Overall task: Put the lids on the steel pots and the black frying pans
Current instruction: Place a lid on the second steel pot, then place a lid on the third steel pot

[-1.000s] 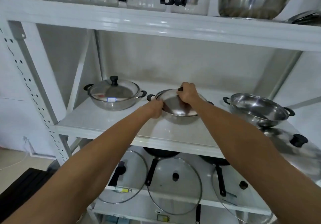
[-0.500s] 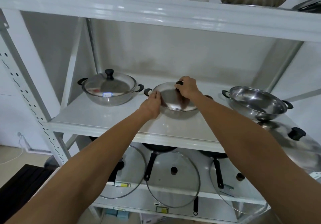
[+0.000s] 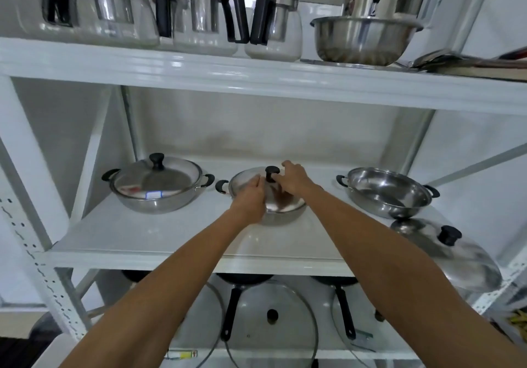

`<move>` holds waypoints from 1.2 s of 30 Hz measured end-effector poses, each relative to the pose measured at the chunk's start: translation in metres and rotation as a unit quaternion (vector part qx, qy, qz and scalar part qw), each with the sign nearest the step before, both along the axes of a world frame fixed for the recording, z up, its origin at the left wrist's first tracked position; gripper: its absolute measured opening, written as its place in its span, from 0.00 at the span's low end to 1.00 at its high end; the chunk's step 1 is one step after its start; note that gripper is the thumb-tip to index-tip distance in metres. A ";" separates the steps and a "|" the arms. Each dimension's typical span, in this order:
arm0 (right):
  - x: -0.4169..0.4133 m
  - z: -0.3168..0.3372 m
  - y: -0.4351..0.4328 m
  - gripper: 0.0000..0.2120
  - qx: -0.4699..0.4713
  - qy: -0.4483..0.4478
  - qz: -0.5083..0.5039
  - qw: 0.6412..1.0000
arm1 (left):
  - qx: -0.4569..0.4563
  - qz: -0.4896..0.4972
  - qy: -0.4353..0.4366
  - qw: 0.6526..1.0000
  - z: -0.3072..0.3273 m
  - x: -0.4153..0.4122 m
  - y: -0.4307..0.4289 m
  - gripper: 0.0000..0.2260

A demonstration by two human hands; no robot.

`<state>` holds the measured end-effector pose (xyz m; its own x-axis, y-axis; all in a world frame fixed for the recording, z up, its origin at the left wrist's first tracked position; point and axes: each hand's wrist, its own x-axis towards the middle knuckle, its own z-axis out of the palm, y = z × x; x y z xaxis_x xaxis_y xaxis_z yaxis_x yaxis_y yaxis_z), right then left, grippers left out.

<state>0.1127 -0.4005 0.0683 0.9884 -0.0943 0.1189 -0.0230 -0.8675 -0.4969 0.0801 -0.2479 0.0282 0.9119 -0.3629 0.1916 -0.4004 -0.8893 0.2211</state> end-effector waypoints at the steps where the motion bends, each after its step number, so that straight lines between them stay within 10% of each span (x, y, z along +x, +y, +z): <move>1: -0.006 0.001 -0.013 0.27 -0.011 0.003 -0.007 1.000 | -0.006 -0.010 -0.016 1.000 0.003 -0.004 -0.012 0.36; 14: -0.120 0.007 -0.262 0.15 -0.197 0.064 -0.121 0.971 | 0.004 -0.090 0.003 0.996 0.013 -0.043 -0.185 0.31; 21: -0.150 0.016 -0.349 0.34 -0.193 0.203 -0.173 0.944 | 0.010 -0.108 0.026 0.994 -0.002 -0.029 -0.296 0.30; 30: -0.145 0.004 -0.360 0.11 -0.049 0.282 -0.160 0.945 | 0.075 -0.130 0.031 0.988 -0.045 0.017 -0.363 0.22; 36: -0.159 0.019 -0.359 0.17 -0.042 0.276 -0.163 0.946 | 0.067 -0.159 0.036 0.984 -0.017 -0.017 -0.346 0.23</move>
